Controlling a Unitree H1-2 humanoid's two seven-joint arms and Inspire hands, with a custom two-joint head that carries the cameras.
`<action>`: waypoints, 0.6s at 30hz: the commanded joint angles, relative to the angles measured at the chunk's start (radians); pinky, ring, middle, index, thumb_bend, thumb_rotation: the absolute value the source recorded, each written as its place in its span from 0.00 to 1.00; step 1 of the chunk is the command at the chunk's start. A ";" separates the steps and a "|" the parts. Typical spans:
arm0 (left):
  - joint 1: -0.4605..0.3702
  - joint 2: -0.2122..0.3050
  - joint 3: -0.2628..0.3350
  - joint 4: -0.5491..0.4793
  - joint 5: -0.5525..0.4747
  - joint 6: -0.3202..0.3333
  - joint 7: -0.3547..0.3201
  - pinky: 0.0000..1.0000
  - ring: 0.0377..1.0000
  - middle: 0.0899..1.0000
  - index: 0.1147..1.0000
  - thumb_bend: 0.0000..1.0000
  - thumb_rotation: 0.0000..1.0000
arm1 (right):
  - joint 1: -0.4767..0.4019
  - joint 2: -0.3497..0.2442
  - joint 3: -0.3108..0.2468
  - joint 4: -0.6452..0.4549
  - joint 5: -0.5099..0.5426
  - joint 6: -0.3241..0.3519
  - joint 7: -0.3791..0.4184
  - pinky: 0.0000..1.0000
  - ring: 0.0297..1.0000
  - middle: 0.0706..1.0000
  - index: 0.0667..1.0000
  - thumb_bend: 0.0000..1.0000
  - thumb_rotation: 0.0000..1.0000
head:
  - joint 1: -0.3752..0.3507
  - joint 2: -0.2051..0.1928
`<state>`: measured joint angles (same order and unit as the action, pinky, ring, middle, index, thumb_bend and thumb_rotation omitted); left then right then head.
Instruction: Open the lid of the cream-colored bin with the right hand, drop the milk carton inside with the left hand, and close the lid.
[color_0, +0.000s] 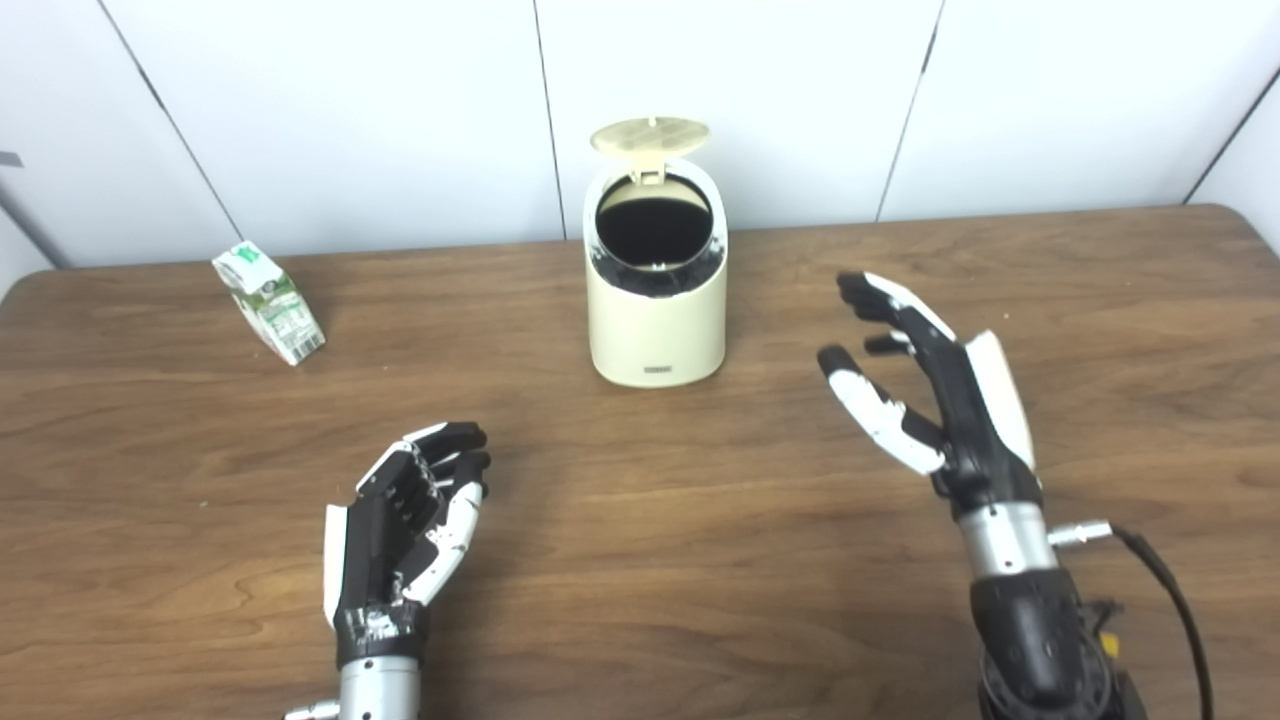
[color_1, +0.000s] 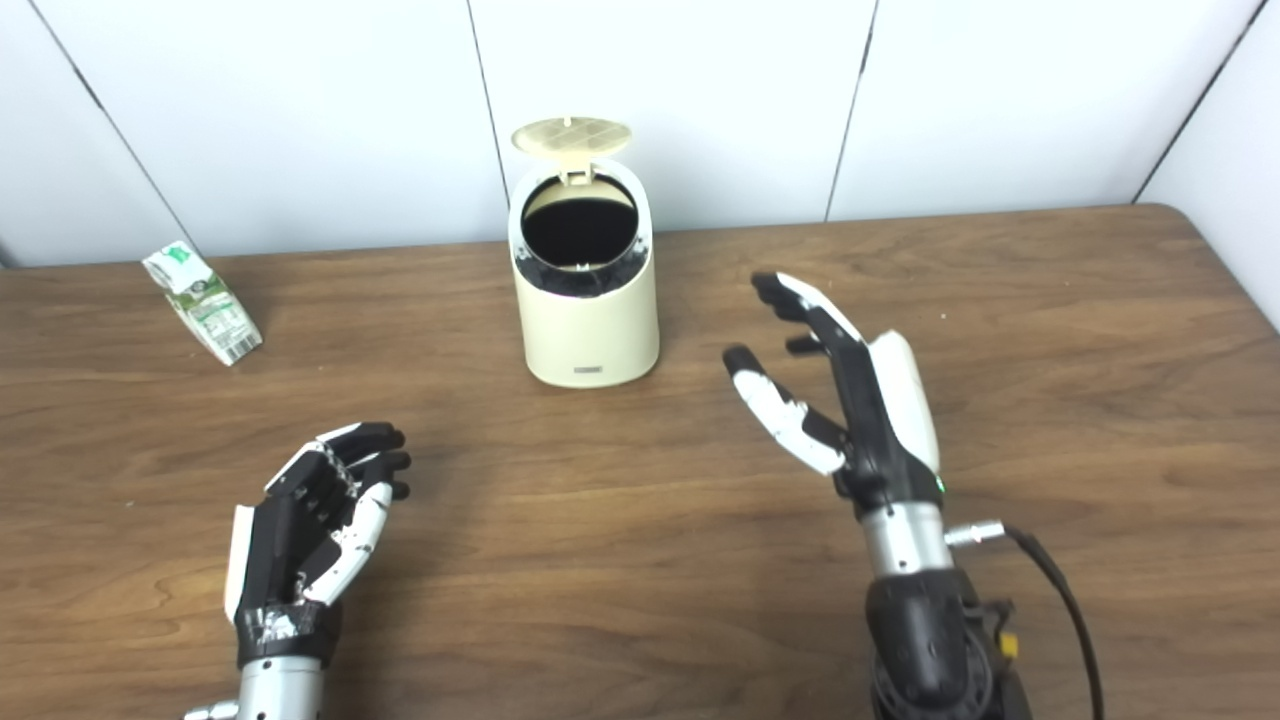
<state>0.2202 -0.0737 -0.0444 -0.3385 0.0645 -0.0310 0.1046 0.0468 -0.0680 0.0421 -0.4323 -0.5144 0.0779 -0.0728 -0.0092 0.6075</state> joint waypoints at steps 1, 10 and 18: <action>0.034 -0.001 0.003 -0.035 -0.002 -0.037 -0.004 0.57 0.63 0.64 0.63 0.30 0.15 | 0.000 0.019 -0.011 -0.007 0.030 -0.060 -0.039 0.54 0.66 0.67 0.64 0.28 0.26 | -0.001 0.001; 0.067 0.017 0.011 -0.073 0.016 -0.033 -0.013 0.56 0.63 0.64 0.62 0.29 0.16 | 0.082 0.038 -0.026 0.047 0.076 -0.165 -0.103 0.54 0.64 0.67 0.66 0.26 0.29 | 0.037 0.012; 0.061 0.011 0.060 -0.090 -0.041 -0.010 -0.004 0.59 0.65 0.67 0.66 0.44 0.25 | 0.065 0.018 -0.048 0.078 0.105 -0.183 -0.098 0.51 0.63 0.65 0.63 0.24 0.33 | 0.072 0.011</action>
<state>0.2229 -0.0669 -0.0041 -0.3884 0.0362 -0.0235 0.0946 0.1281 -0.0481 -0.0047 -0.3396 -0.4142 -0.0538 -0.1612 0.0476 0.6197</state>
